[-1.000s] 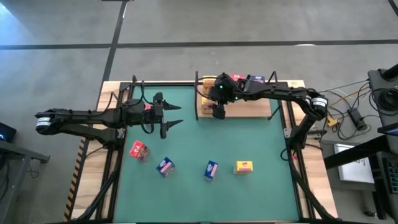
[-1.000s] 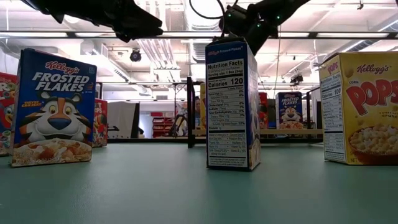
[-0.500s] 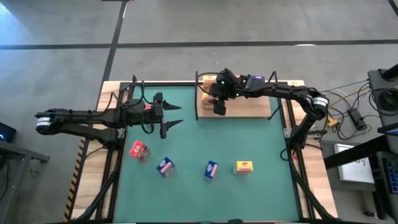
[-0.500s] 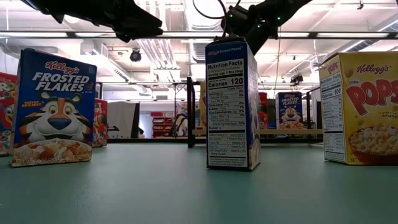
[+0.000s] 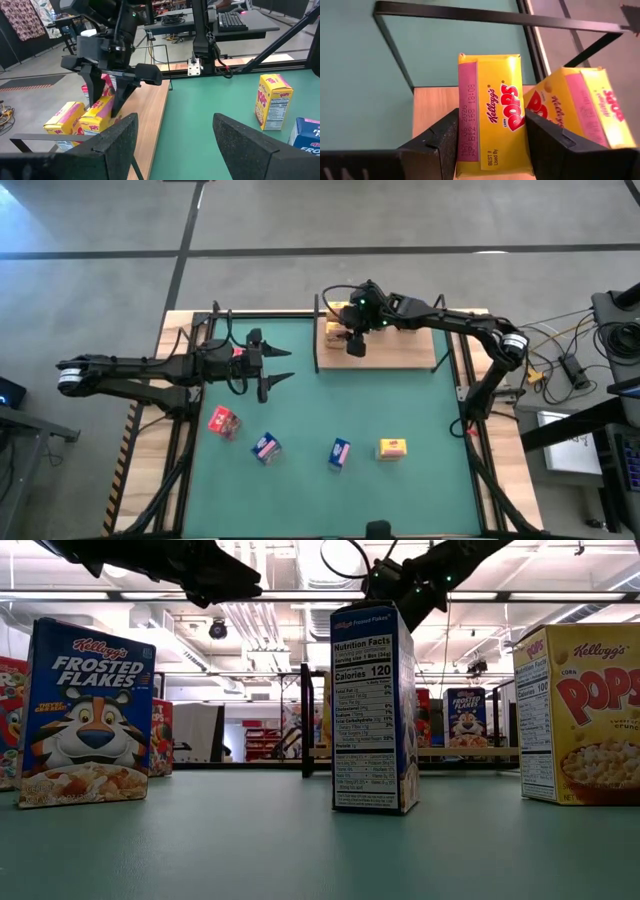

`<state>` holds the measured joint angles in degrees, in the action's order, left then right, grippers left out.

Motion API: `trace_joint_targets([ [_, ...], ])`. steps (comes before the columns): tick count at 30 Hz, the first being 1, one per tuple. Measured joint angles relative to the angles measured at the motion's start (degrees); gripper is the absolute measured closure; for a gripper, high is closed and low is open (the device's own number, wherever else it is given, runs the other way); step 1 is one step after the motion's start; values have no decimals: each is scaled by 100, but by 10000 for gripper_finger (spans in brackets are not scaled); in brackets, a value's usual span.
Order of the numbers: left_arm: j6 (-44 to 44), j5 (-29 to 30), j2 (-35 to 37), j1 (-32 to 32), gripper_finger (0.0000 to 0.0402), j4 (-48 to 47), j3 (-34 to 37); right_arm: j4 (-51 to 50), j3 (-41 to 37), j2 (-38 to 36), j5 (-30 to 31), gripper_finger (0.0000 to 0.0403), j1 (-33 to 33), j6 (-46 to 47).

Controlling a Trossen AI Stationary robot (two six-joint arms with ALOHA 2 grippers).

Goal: Stack cereal on shelf
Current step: Put the left yellow cereal box on the shelf aligned with the other yellow cereal box

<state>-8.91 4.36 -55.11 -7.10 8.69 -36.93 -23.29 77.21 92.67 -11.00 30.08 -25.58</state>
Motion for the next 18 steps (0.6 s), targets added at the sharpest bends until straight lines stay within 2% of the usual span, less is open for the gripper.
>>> trace_joint_targets([
  [18,0,0,0,0,161,1,0,-19,0,132,-115,213,71,-62],
])
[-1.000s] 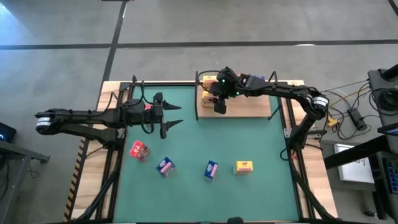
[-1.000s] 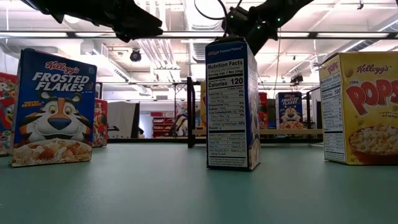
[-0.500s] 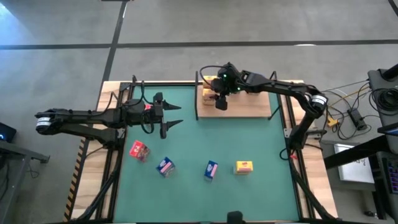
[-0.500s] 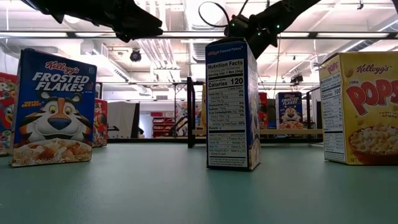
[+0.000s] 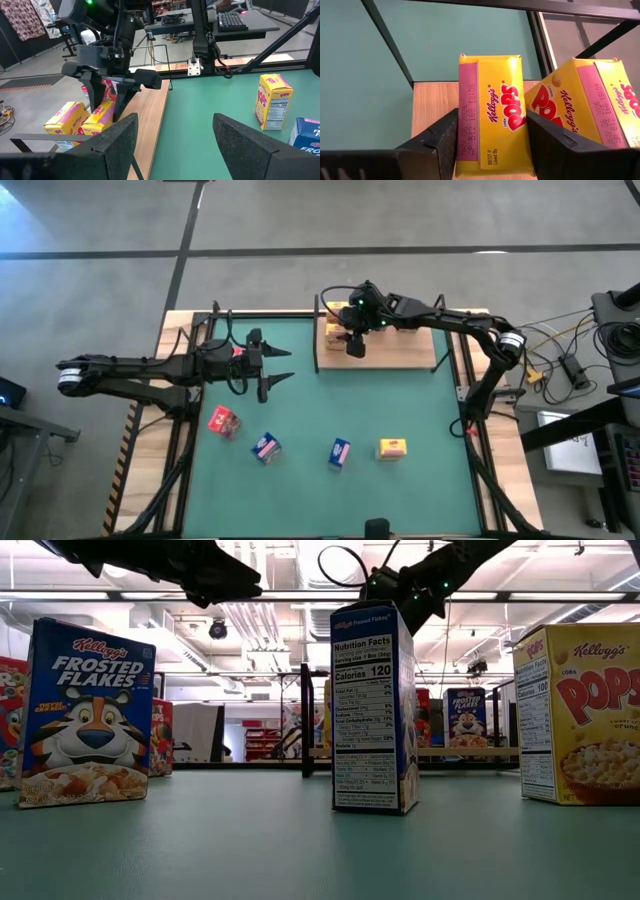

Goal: Stack cereal on shelf
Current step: Put the left yellow cereal box on the shelf aligned with the other yellow cereal box, then put the right blue cereal box on the shelf aligned with the other blue cereal box

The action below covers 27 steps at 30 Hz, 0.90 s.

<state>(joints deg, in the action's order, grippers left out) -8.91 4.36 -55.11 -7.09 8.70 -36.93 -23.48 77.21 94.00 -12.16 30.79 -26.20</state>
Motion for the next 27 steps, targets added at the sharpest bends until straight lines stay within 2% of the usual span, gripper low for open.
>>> trace_joint_targets([
  [20,0,0,0,0,161,1,0,6,105,0,28,147,0,-56],
  [27,1,0,0,0,161,0,0,-60,249,-55,30,135,0,-13],
])
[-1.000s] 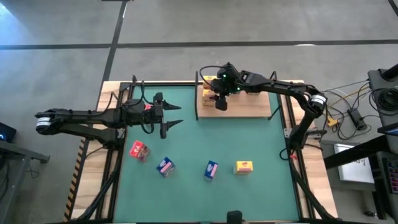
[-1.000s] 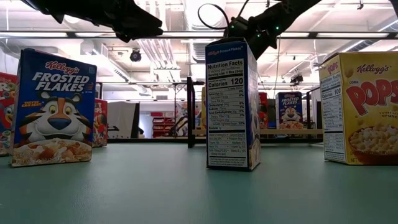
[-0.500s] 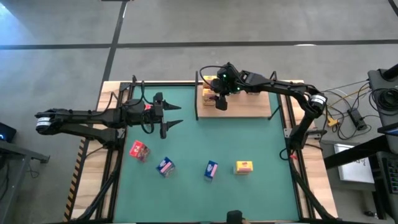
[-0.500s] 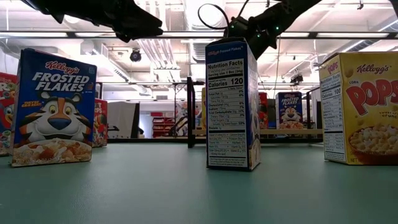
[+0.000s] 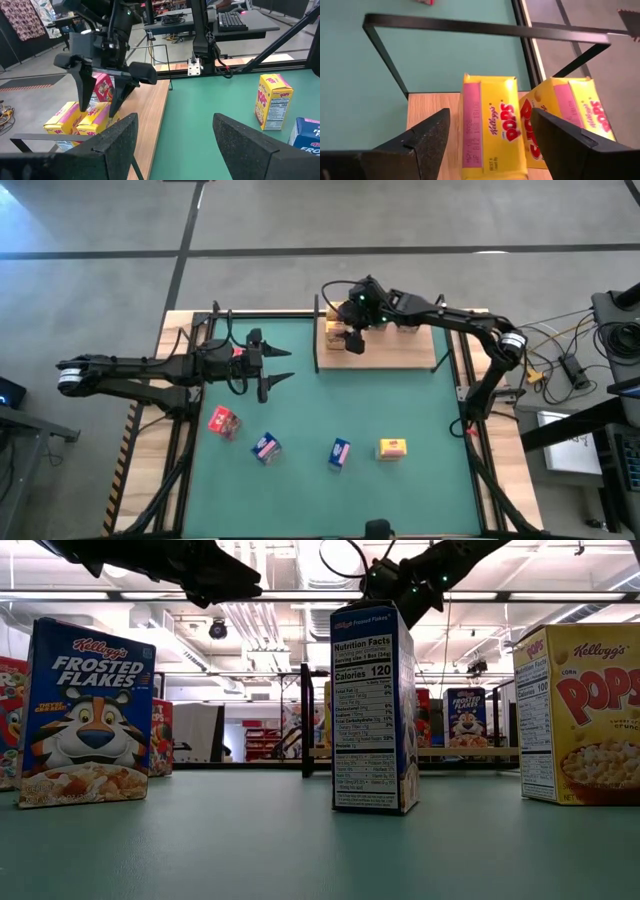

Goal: Stack cereal on shelf
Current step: Put the right blue cereal box on the shelf aligned with the other blue cereal box

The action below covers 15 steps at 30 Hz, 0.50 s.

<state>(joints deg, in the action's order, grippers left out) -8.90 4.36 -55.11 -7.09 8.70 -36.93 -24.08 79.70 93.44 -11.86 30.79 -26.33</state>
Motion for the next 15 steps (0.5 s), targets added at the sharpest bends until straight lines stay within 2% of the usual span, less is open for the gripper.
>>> trace_joint_targets([
  [8,1,2,0,0,161,-7,0,-553,379,-219,-4,154,-132,573],
  [15,47,0,0,-2,161,-7,2,-795,518,-475,-14,179,-719,914],
])
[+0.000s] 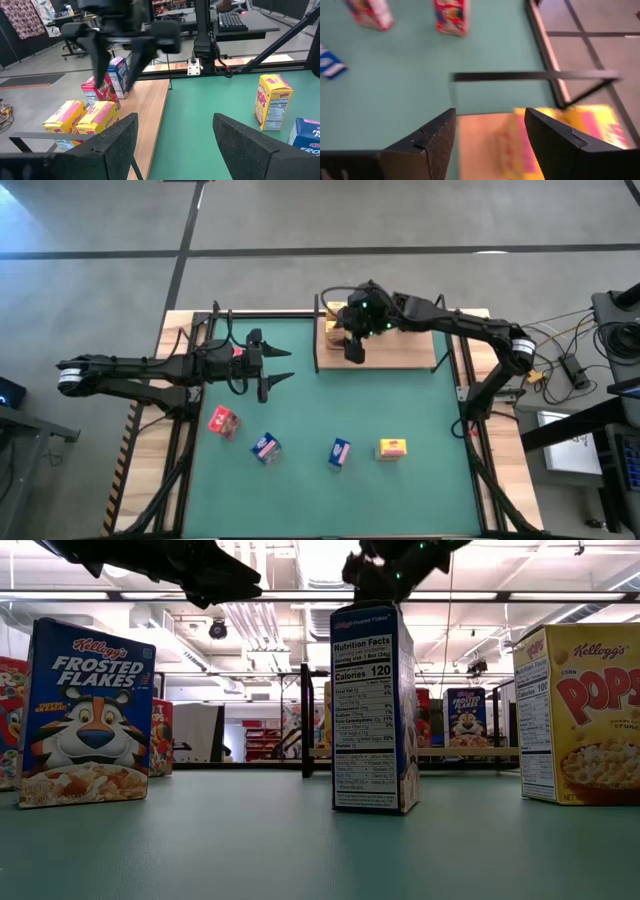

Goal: Stack cereal on shelf
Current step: Put the right blue cereal box on the shelf aligned with the other blue cereal box

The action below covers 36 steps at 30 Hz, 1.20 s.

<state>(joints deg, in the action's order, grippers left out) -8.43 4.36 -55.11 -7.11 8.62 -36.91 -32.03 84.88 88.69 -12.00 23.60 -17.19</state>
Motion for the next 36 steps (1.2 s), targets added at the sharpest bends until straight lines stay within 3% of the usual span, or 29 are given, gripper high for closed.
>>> trace_joint_targets([
  [22,173,0,0,2,161,9,0,-765,-11,-96,29,184,-2343,765],
  [26,173,0,0,2,161,9,0,-835,-11,-31,682,183,-2794,782],
  [30,200,0,0,2,161,9,0,-838,-15,101,1285,160,-3196,908],
  [36,297,0,0,2,161,9,0,-839,-15,218,1350,98,-3562,1024],
])
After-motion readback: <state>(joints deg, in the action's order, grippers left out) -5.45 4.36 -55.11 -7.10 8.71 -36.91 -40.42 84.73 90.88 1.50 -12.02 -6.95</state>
